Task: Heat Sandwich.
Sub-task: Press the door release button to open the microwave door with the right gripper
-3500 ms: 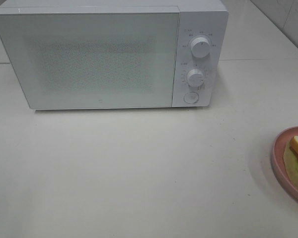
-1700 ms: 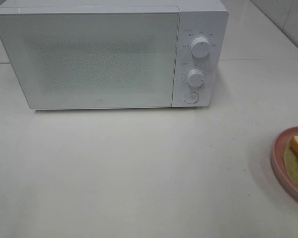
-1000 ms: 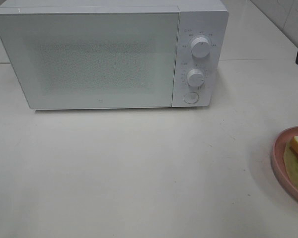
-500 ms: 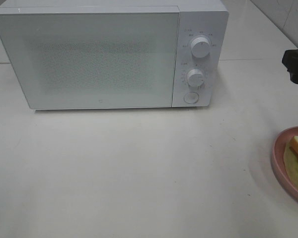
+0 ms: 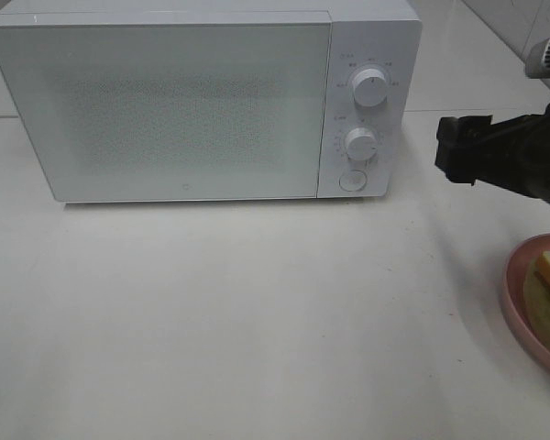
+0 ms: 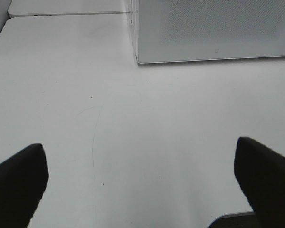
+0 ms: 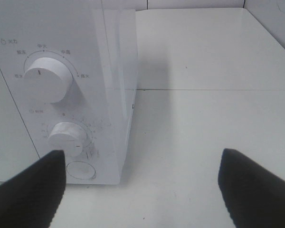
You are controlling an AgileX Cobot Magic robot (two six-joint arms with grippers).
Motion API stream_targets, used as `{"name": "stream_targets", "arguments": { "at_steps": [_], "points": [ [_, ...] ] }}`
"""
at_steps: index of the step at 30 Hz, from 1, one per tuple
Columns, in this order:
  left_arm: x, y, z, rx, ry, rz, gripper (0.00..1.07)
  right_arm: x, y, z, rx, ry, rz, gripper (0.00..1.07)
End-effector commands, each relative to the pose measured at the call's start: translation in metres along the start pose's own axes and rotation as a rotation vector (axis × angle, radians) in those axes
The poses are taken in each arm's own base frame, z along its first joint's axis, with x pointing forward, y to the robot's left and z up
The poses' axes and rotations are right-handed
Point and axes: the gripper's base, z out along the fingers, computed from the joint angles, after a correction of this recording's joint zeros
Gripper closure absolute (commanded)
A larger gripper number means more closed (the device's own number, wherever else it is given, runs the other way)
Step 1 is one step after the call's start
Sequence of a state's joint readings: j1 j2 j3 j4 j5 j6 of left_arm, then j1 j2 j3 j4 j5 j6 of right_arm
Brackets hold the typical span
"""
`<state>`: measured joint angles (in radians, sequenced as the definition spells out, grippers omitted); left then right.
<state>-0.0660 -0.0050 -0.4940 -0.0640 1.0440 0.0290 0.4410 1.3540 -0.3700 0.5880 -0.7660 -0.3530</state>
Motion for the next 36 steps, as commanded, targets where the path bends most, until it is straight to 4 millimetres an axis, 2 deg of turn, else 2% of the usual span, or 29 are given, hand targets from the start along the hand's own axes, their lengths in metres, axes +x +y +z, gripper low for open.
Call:
{"name": "stream_targets", "arguments": {
  "at_steps": [1,7,14,21,29,36],
  "points": [
    [0.002,0.000,-0.002,0.002,-0.026,0.004,0.07,0.006,0.009,0.001,0.034,-0.023,-0.032,0.24],
    [0.002,0.000,-0.002,0.002,-0.026,0.004,0.07,0.020,0.035,0.000,0.014,-0.027,-0.047,0.25],
    [0.002,0.000,-0.002,0.002,-0.026,0.004,0.07,0.032,0.051,-0.004,-0.002,-0.001,-0.043,0.26],
    [0.002,0.000,-0.002,0.002,-0.026,0.004,0.07,0.053,0.068,-0.006,0.023,0.029,-0.077,0.26],
    [0.002,0.000,-0.002,0.002,-0.026,0.004,0.07,0.058,0.070,-0.006,0.018,0.046,-0.062,0.28],
    [0.002,0.000,-0.002,0.002,-0.026,0.004,0.07,0.060,0.071,-0.006,0.011,0.077,0.103,0.30]
  ]
}}
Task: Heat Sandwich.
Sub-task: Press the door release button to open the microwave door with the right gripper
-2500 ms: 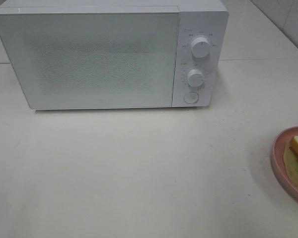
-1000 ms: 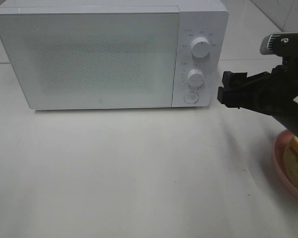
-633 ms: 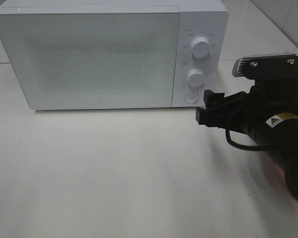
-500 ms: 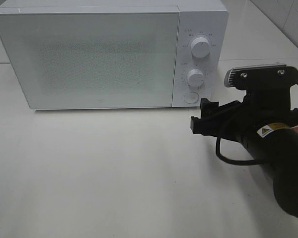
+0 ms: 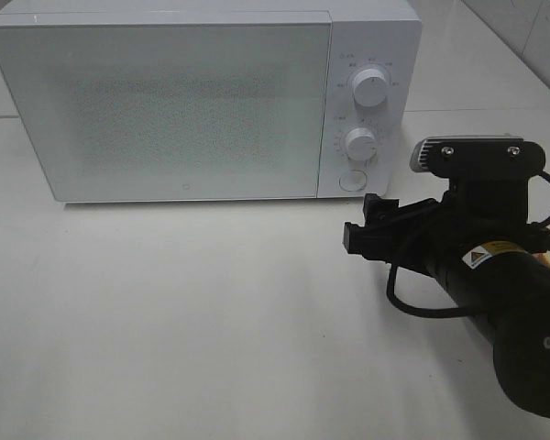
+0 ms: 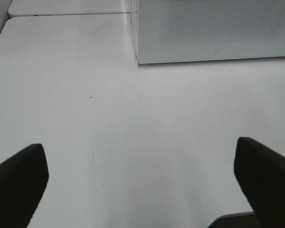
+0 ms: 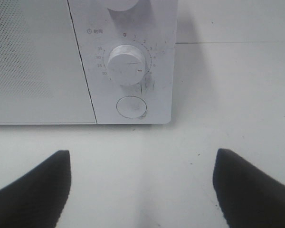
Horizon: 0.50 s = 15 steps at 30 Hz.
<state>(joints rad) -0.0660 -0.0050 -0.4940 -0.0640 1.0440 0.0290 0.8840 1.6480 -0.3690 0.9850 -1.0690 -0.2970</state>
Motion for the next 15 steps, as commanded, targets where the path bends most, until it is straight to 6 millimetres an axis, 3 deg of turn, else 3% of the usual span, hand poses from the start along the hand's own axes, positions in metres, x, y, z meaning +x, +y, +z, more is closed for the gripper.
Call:
{"name": "stream_targets", "arguments": {
  "at_steps": [1,6,10,15],
  "points": [
    [0.0016,0.0002,-0.0023,0.002,-0.026,0.004,0.07,0.0010,0.0019,0.0000,-0.009,0.011,0.075,0.30],
    [0.0016,0.0002,-0.0023,0.002,-0.026,0.004,0.07,0.0014,0.0020,0.0000,-0.008,0.017,0.274,0.31],
    [0.0016,0.0002,-0.0023,0.002,-0.026,0.004,0.07,0.0028,0.0037,-0.0001,-0.019,0.038,0.601,0.31],
    [0.0016,0.0002,-0.0023,0.002,-0.026,0.004,0.07,0.0025,0.0057,-0.0001,-0.038,0.045,0.763,0.31]
  ]
}}
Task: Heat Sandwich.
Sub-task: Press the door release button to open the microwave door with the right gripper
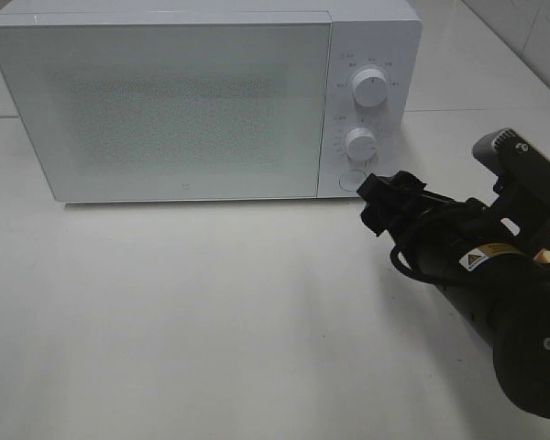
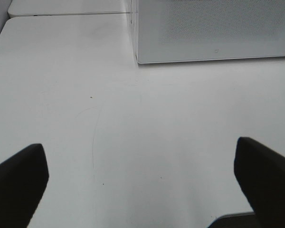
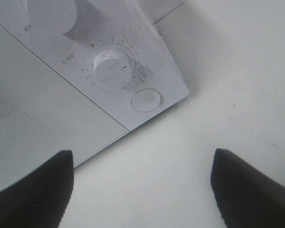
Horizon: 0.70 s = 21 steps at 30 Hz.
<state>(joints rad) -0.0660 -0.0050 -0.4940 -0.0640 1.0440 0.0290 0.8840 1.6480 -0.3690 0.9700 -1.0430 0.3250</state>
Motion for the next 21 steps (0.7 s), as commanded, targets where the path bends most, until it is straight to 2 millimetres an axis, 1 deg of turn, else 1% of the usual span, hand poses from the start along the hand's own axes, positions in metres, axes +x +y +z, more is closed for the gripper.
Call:
{"name": "stream_targets", "arguments": {
  "at_steps": [1,3,4,5,8,10,11,12,13,14,15,16,17,18,19,20,21],
  "points": [
    [0.0016,0.0002,-0.0023,0.002,-0.026,0.004,0.07,0.0030,0.0037,0.0000,-0.029,0.030,0.253,0.31],
    [0.0016,0.0002,-0.0023,0.002,-0.026,0.004,0.07,0.0030,0.0038,0.0000,-0.028,0.032,0.364,0.32],
    [0.0016,0.0002,-0.0023,0.002,-0.026,0.004,0.07,0.0030,0.0038,0.0000,-0.026,0.033,0.473,0.33],
    [0.0016,0.0002,-0.0023,0.002,-0.026,0.004,0.07,0.0030,0.0038,0.0000,-0.026,0.033,0.473,0.33],
    [0.0016,0.0002,-0.0023,0.002,-0.026,0.004,0.07,0.0030,0.0038,0.0000,-0.024,0.035,0.600,0.36],
    [0.0016,0.0002,-0.0023,0.002,-0.026,0.004,0.07,0.0030,0.0038,0.0000,-0.022,0.036,0.695,0.41],
    [0.0016,0.0002,-0.0023,0.002,-0.026,0.004,0.07,0.0030,0.0038,0.0000,-0.022,0.036,0.695,0.41],
    [0.0016,0.0002,-0.0023,0.002,-0.026,0.004,0.07,0.0034,0.0036,0.0000,-0.019,0.040,0.721,0.43],
    [0.0016,0.0002,-0.0023,0.002,-0.026,0.004,0.07,0.0040,0.0034,-0.0001,-0.013,0.046,0.745,0.47],
    [0.0016,0.0002,-0.0023,0.002,-0.026,0.004,0.07,0.0059,0.0026,-0.0001,0.005,0.063,0.780,0.54],
    [0.0016,0.0002,-0.0023,0.002,-0.026,0.004,0.07,0.0071,0.0019,-0.0002,0.017,0.072,0.793,0.59],
    [0.0016,0.0002,-0.0023,0.002,-0.026,0.004,0.07,0.0071,0.0019,-0.0002,0.017,0.072,0.793,0.59],
    [0.0016,0.0002,-0.0023,0.002,-0.026,0.004,0.07,0.0080,0.0014,-0.0003,0.026,0.080,0.800,0.64],
    [0.0016,0.0002,-0.0023,0.002,-0.026,0.004,0.07,0.0093,0.0009,-0.0004,0.037,0.090,0.801,0.71],
    [0.0016,0.0002,-0.0023,0.002,-0.026,0.004,0.07,0.0108,0.0003,-0.0005,0.051,0.103,0.801,0.86],
    [0.0016,0.0002,-0.0023,0.002,-0.026,0.004,0.07,0.0110,0.0002,-0.0006,0.053,0.106,0.800,0.94],
    [0.0016,0.0002,-0.0023,0.002,-0.026,0.004,0.07,0.0110,0.0002,-0.0006,0.053,0.106,0.800,0.94]
  ]
}}
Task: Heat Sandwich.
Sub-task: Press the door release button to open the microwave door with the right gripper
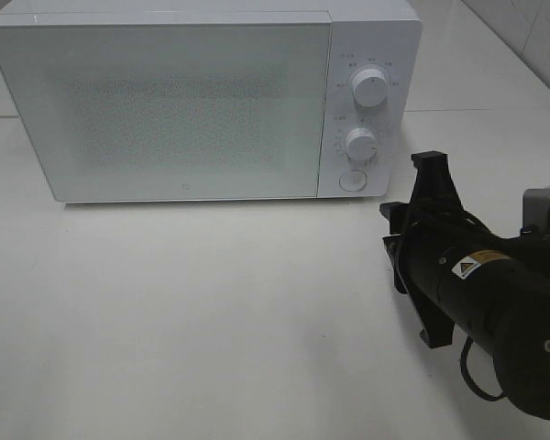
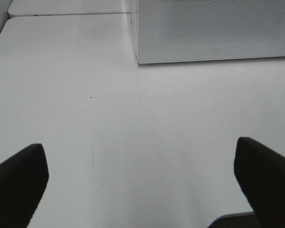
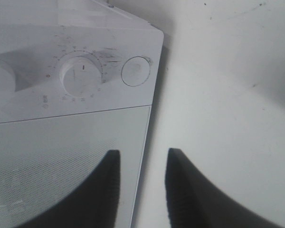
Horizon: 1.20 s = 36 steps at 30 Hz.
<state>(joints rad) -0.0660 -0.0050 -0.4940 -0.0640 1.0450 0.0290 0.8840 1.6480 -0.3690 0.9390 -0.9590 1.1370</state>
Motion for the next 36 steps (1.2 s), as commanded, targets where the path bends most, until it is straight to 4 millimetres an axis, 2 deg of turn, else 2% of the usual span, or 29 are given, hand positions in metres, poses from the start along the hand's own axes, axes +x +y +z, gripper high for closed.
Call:
{"name": "stream_targets", "arguments": {
  "at_steps": [1,2,10,17,24,36],
  "points": [
    [0.001,0.000,-0.002,0.002,-0.027,0.004,0.07,0.003,-0.002,0.000,0.021,0.018,0.006,0.99],
    [0.001,0.000,-0.002,0.002,-0.027,0.004,0.07,0.003,-0.002,0.000,0.021,0.018,0.006,1.07],
    [0.001,0.000,-0.002,0.002,-0.027,0.004,0.07,0.002,-0.006,0.001,0.063,0.009,0.021,1.07],
    [0.001,0.000,-0.002,0.002,-0.027,0.004,0.07,0.008,-0.011,0.012,0.089,0.002,0.038,1.07],
    [0.001,0.000,-0.002,0.002,-0.027,0.004,0.07,0.007,0.005,0.042,0.093,0.014,0.036,1.07],
    [0.001,0.000,-0.002,0.002,-0.027,0.004,0.07,-0.002,0.013,0.081,0.094,-0.031,0.053,1.07]
  ]
}}
